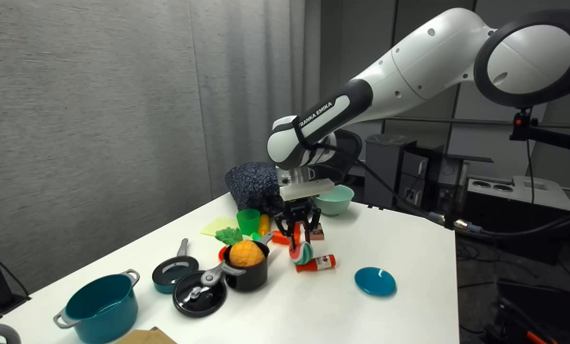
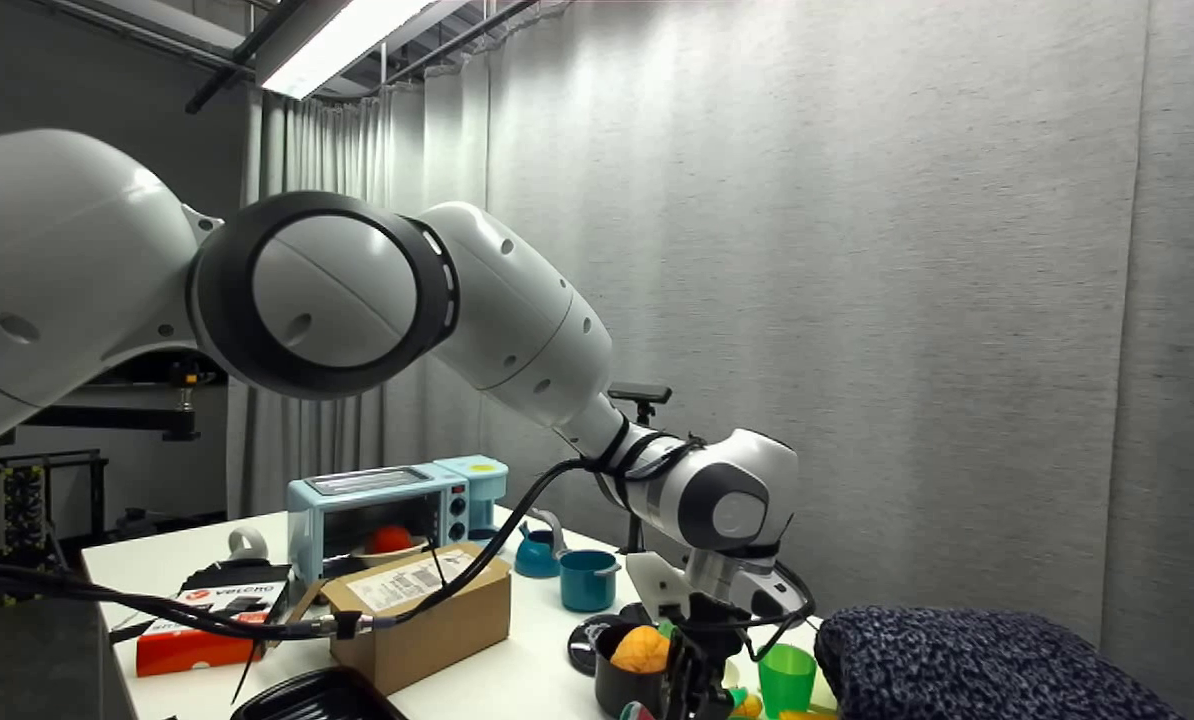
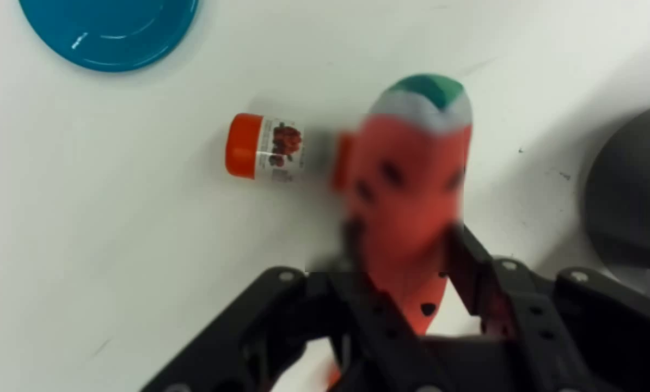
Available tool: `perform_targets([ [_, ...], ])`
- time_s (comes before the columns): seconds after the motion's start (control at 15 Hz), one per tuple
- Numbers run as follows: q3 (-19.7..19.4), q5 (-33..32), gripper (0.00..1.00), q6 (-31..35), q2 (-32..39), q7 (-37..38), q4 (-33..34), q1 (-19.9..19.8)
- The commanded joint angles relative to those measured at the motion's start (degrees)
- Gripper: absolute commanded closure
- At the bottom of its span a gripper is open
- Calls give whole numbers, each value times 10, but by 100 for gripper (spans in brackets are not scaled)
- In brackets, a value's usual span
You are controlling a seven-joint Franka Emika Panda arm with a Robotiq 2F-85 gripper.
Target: Remove the watermelon toy from the bowl and put it on the counter
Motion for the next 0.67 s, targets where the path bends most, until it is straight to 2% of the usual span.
perform_targets([
  [0.0,-23,5,23,17,-20,-21,-22,16],
  [0.2,-33,2,2,29,-21,-19,-15,21],
  [0.4,-44,5,0,60,-19,5,-7,28],
  [0.47,-39,7,0,40,-7,-7,2,22],
  [0.6,-40,7,0,42,-6,-7,2,22],
])
